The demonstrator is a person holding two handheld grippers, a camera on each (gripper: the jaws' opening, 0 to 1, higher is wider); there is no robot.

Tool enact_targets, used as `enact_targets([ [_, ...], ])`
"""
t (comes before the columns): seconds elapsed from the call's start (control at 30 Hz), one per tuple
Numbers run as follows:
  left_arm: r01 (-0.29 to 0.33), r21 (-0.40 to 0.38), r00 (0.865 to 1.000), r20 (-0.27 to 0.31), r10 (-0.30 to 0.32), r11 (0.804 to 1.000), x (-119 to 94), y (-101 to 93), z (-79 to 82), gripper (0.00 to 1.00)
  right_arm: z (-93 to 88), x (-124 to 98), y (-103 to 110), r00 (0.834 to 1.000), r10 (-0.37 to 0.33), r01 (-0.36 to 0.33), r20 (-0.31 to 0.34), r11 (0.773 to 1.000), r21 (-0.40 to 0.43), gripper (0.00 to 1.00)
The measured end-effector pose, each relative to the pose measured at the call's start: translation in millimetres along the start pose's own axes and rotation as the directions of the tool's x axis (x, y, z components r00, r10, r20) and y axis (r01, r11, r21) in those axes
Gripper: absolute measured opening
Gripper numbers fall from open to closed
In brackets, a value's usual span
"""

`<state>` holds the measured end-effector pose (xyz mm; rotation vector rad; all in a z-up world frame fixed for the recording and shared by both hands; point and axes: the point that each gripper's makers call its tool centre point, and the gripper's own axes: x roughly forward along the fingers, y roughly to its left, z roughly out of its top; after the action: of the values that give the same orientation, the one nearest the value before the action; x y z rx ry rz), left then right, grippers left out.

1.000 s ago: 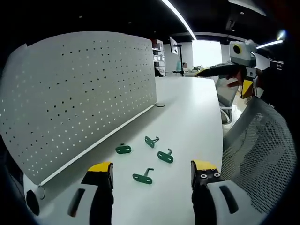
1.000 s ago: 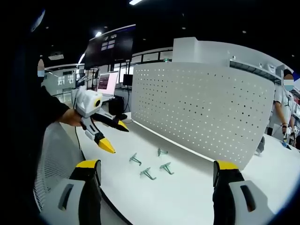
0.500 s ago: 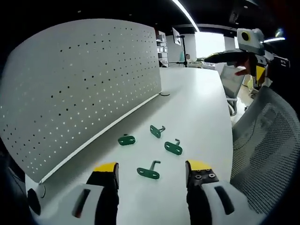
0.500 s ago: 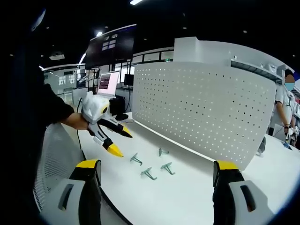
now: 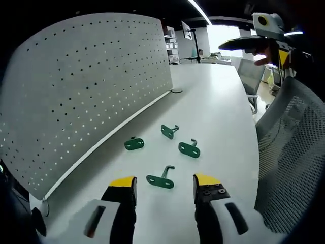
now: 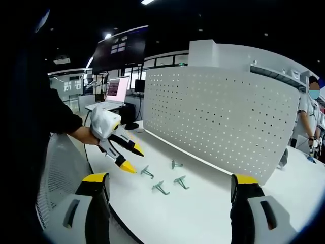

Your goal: Insert the hook assembly into the mounting plate slot until the hook locks in place.

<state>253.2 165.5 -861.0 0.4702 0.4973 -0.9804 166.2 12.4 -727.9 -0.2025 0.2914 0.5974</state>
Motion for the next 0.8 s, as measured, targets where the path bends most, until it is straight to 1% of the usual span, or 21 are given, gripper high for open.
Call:
enact_targets([
  [0.23, 0.017, 0.018, 1.0, -0.022, -0.017, 1.0, 6.5, -3.9, -5.6, 0.38, -0.2, 0.3, 0.2, 1.0, 0.001, -0.001, -0.001, 1.0, -0.001, 0.97],
  [0.3, 0.03, 0.015, 0.999, -0.033, -0.03, 0.999, 8.4, -4.7, -8.7, 0.34, -0.4, -0.2, -0.2, 1.0, -0.001, 0.001, -0.002, 1.0, 0.0, 0.97],
  [0.4, 0.03, 0.017, 0.999, -0.036, -0.029, 0.999, 9.6, -3.8, -9.7, 0.32, 0.0, -0.6, -0.7, 1.0, -0.003, 0.003, -0.001, 1.0, -0.001, 0.97],
  [0.5, 0.038, 0.015, 0.998, -0.044, -0.038, 0.999, 11.4, -5.0, -12.0, 0.28, -0.3, -0.3, -0.8, 1.0, -0.003, 0.003, 0.0, 1.0, 0.0, 0.97],
  [0.63, 0.039, 0.019, 0.998, -0.058, -0.038, 0.999, 14.3, -6.0, -15.9, 0.28, -0.9, 0.5, 0.2, 1.0, 0.0, 0.0, -0.003, 1.0, 0.0, 0.97],
  [0.7, 0.033, 0.016, 0.998, -0.06, -0.032, 0.999, 15.0, -5.3, -15.9, 0.3, -1.4, 0.8, 0.6, 1.0, 0.001, -0.001, -0.002, 1.0, 0.002, 0.97],
  [0.8, 0.028, 0.009, 0.998, -0.059, -0.027, 1.0, 16.1, -4.6, -15.5, 0.29, -2.3, 0.9, 0.7, 1.0, 0.001, -0.001, -0.004, 1.0, 0.004, 0.96],
])
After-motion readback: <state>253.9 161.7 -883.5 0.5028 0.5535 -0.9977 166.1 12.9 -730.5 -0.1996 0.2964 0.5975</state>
